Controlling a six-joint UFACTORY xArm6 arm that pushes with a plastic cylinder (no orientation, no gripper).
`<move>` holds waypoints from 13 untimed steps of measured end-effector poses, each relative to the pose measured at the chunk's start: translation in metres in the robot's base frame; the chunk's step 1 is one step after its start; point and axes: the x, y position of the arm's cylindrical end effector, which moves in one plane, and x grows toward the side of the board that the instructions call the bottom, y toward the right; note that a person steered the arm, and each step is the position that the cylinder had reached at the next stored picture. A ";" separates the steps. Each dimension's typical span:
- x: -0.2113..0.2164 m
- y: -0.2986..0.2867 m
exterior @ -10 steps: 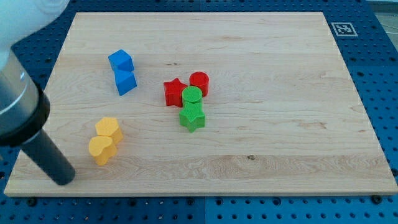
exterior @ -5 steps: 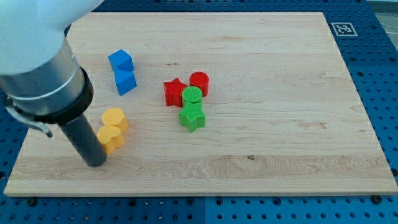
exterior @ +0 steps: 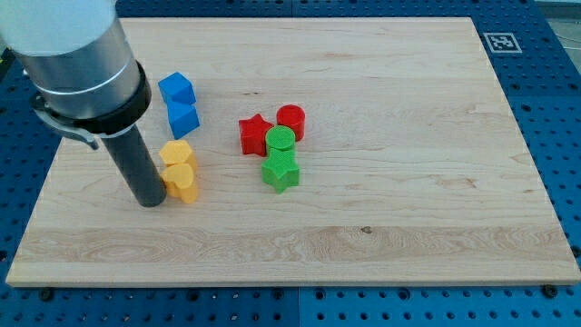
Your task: Move the yellow heart below the green circle
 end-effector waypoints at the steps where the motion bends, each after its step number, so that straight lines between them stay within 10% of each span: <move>1: 0.000 0.004; 13: -0.027 0.064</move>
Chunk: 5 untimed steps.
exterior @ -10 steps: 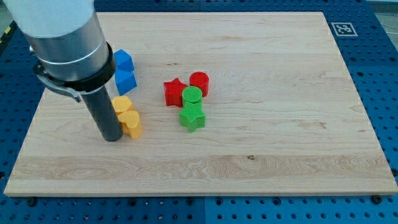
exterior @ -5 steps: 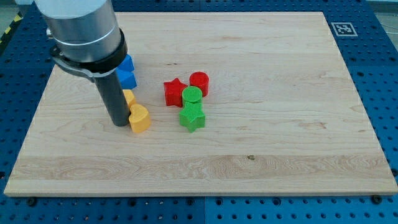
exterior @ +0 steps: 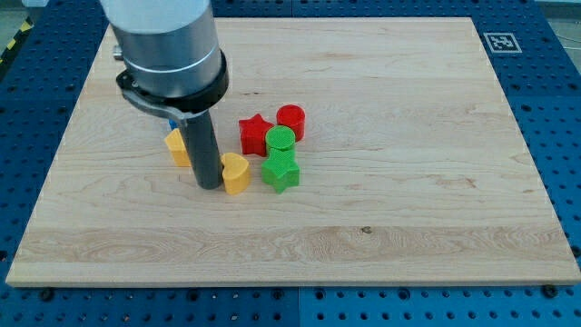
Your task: Move the yellow heart below the green circle
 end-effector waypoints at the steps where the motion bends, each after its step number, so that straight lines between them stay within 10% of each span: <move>1: -0.013 0.004; 5: -0.012 0.050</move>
